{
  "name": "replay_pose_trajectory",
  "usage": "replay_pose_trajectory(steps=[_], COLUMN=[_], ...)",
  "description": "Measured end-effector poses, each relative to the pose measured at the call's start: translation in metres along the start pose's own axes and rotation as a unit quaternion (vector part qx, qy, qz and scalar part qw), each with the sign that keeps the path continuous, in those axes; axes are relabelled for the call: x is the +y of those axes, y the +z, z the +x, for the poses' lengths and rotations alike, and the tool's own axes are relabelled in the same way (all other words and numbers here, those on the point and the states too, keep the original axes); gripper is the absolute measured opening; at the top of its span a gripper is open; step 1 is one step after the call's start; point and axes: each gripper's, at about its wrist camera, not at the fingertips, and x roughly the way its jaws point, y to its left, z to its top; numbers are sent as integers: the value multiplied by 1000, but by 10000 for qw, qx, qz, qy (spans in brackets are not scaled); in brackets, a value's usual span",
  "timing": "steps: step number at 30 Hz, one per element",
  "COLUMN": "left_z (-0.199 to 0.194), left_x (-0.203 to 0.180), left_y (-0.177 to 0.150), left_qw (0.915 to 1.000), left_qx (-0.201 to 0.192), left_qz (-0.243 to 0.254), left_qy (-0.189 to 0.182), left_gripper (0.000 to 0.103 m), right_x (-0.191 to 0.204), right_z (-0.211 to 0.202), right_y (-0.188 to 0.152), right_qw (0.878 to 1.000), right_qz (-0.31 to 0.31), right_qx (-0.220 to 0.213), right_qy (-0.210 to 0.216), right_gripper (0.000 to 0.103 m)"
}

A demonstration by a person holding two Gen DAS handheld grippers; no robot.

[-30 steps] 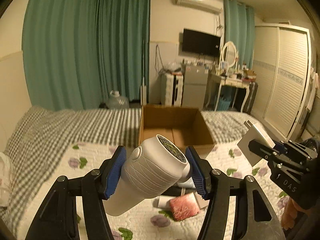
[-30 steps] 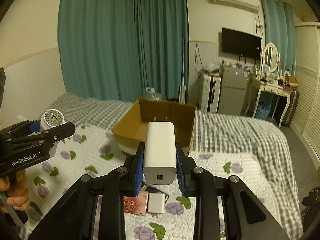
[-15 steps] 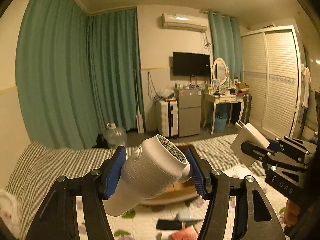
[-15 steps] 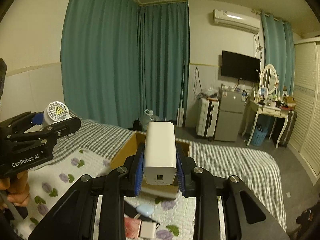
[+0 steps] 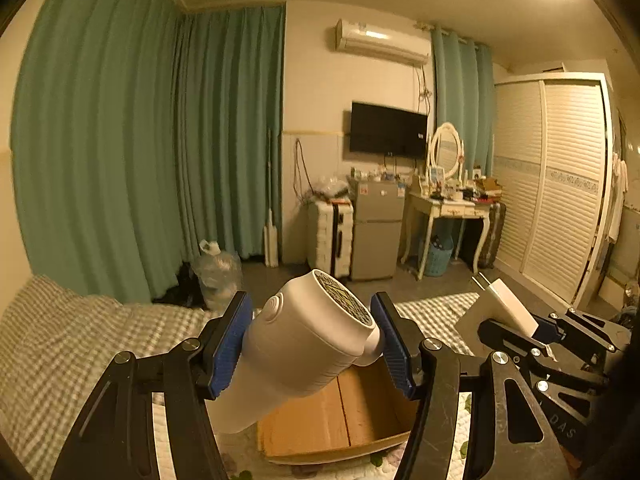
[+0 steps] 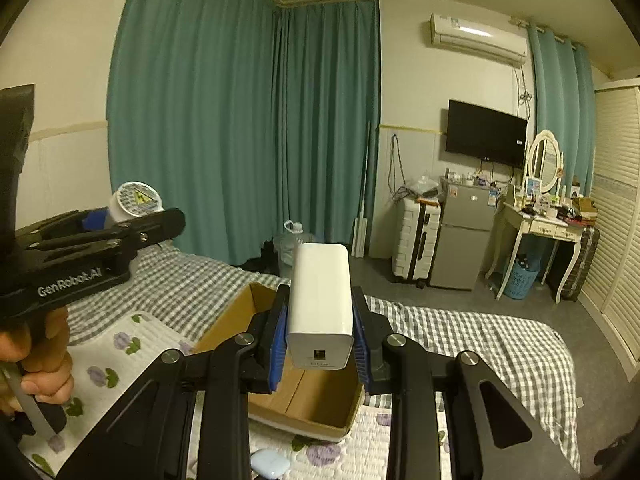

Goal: Organize rigid objects
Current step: 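Carry the hair dryer and charger over the box and release both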

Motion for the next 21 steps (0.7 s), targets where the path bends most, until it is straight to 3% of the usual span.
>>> replay_pose_trajectory(steps=[9,21], left_z=[82,168], left_x=[1,5], left_y=[-29,-83], left_qw=[9980,9882], left_qx=[612,1500], left_qz=[-82,-228], left_qy=[-131,-217], left_gripper=[62,62], right_x=[-13,-21], right_z=[77,169], right_y=[-24,-89], right_qw=[9987,9895], right_qz=[109,44], right_qx=[491,1435], right_qy=[84,162], right_gripper=[27,27])
